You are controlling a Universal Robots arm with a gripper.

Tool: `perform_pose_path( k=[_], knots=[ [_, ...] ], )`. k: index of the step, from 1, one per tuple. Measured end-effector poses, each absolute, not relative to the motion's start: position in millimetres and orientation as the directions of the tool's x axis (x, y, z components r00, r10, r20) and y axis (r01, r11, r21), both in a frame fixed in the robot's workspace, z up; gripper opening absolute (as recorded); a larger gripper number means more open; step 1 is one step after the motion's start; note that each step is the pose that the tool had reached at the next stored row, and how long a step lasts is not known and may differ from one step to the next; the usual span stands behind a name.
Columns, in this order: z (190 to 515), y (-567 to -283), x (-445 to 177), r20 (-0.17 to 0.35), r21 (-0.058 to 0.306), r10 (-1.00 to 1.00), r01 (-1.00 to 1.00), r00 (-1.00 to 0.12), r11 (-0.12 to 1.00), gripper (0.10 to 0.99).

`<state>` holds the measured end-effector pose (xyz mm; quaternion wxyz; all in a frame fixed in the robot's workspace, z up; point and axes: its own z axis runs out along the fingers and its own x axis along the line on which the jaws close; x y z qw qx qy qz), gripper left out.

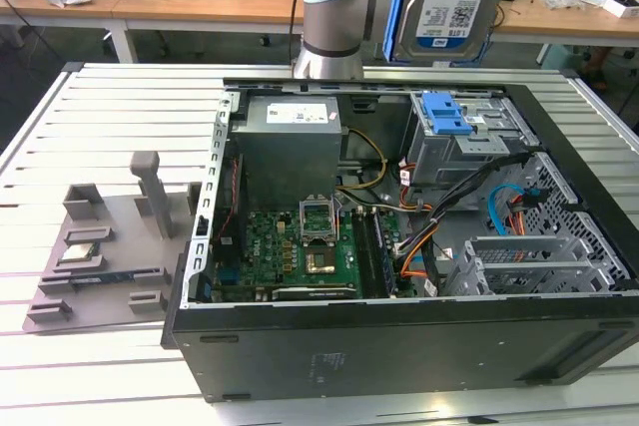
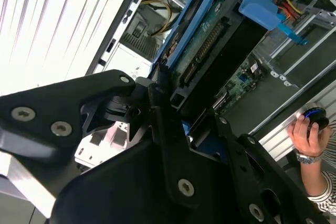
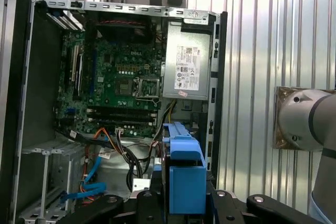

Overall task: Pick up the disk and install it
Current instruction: 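Pick up the disk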

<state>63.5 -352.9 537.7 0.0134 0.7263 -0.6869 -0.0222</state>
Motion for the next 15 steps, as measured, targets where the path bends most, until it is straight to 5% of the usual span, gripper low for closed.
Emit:
perform_pose_path(
  k=[15],
  knots=[
    [537.7, -352.9, 116.7, -0.014, 0.05, -0.998, -0.997, 0.055, -0.056, 0.369]
  ],
)
